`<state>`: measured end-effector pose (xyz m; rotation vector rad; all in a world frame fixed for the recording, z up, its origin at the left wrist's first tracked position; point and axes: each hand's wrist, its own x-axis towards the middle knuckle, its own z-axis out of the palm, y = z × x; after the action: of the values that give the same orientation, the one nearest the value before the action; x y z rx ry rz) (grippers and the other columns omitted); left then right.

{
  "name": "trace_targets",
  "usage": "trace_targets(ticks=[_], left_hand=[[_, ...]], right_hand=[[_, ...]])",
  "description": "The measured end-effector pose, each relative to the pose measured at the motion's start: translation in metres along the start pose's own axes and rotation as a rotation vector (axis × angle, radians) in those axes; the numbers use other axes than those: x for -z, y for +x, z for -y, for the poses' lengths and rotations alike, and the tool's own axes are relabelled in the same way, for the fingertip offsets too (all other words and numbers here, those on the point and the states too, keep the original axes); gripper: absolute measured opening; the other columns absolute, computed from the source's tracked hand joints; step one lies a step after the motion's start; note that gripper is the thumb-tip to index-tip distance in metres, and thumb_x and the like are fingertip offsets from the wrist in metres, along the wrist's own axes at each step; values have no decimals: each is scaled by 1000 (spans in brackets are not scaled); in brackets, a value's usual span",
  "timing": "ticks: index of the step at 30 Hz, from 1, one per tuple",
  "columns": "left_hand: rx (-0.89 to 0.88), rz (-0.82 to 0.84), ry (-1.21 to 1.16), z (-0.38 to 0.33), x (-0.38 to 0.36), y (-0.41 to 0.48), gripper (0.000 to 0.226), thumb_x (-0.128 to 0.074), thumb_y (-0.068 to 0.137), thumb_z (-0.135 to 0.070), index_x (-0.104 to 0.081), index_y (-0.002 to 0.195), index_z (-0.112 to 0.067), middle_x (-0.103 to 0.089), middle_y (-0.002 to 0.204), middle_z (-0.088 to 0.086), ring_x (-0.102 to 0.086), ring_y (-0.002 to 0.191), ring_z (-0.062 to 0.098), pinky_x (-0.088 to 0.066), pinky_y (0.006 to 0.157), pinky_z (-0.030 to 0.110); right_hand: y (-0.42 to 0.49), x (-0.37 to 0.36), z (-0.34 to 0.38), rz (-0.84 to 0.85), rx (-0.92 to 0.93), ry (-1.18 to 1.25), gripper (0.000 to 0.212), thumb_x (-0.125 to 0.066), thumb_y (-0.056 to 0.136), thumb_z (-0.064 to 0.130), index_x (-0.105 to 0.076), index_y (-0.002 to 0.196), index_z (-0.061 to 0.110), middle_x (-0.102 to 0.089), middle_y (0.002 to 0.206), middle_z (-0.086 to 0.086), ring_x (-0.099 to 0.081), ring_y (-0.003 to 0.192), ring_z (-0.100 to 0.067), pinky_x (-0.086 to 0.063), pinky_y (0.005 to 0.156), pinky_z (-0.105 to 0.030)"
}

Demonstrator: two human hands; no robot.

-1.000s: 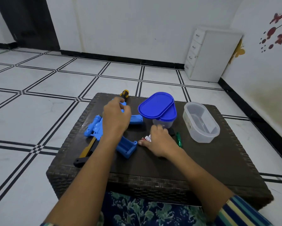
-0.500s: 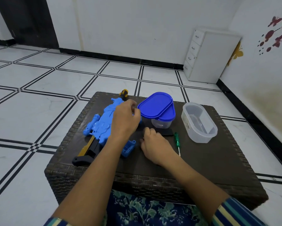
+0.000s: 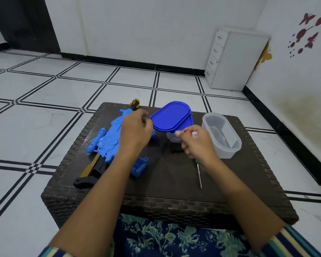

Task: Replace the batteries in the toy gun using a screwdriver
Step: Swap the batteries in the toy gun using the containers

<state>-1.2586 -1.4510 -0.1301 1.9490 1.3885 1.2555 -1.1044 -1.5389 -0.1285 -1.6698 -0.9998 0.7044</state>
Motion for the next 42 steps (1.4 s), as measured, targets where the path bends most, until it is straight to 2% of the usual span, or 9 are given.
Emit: trace_targets(ticks=[6,14,17,20,23,26,36,39,42], left_hand=[[125,34,10,7,-11,3,31,-51,93,-28,-59,114,-7,-65,99,10,-60,89,22,-44,70,30],[299,71,-106,14,-14,15,42,-56,89,-41,-59,118,-11,-65,108,8,-64,90,22,-53,74,33],[442,145,-252,12,-15,19,50,-66,84,-44,-60,119,-8,-69,95,10,-66,66,15,-51,53,25],[540,243,-340,8,-18,21,47,-75,81,-32,-63,116,-4,-69,76,9,-63,56,13,-48,49,19],[634,277,-484,4,-20,23,31,-75,82,-14,-66,107,0,-65,71,11,-61,57,16,-49,49,18],[700,274,-592,-4,-20,23,16,-70,83,-6,-66,97,2,-60,65,8,-59,54,14,-50,52,19],[629,209,-767,-12,-17,15,14,-65,87,-10,-65,99,-3,-62,64,5,-58,55,14,-48,49,18],[497,119,-754,-17,-18,11,6,-67,88,-15,-67,92,-10,-62,61,-1,-58,54,10,-51,56,23],[199,-4,-579,-30,-26,4,14,-67,88,-21,-69,99,-12,-66,75,2,-63,63,13,-55,59,26]], right_hand=[[10,32,2,-140,-151,347,23,-59,95,31,-53,82,12,-50,54,-6,-36,37,-11,-24,35,-17],[16,49,4,25,-387,781,20,-50,95,21,-54,79,10,-54,63,-8,-44,43,-10,-25,29,-15],[22,58,3,-215,-216,387,3,-53,87,4,-54,87,6,-56,74,-13,-47,54,-15,-34,39,-20],[32,71,-5,-416,-69,-260,24,-61,88,14,-57,112,13,-60,102,-5,-61,88,-21,-52,71,-33],[43,85,-10,-360,-63,-560,35,-65,88,14,-56,122,11,-61,116,-10,-61,102,-30,-51,86,-39],[52,87,-14,-293,-139,-759,39,-66,87,15,-59,123,3,-62,121,-17,-61,108,-36,-51,86,-38],[60,74,-19,-202,-197,-811,28,-61,90,15,-65,116,5,-62,119,-17,-61,106,-36,-47,77,-35],[58,77,-19,-209,-144,-823,17,-60,90,15,-67,102,6,-63,106,-15,-62,96,-34,-47,74,-35],[53,79,-20,-325,-40,-736,16,-57,88,14,-68,80,3,-65,86,-12,-59,76,-30,-46,68,-33]])
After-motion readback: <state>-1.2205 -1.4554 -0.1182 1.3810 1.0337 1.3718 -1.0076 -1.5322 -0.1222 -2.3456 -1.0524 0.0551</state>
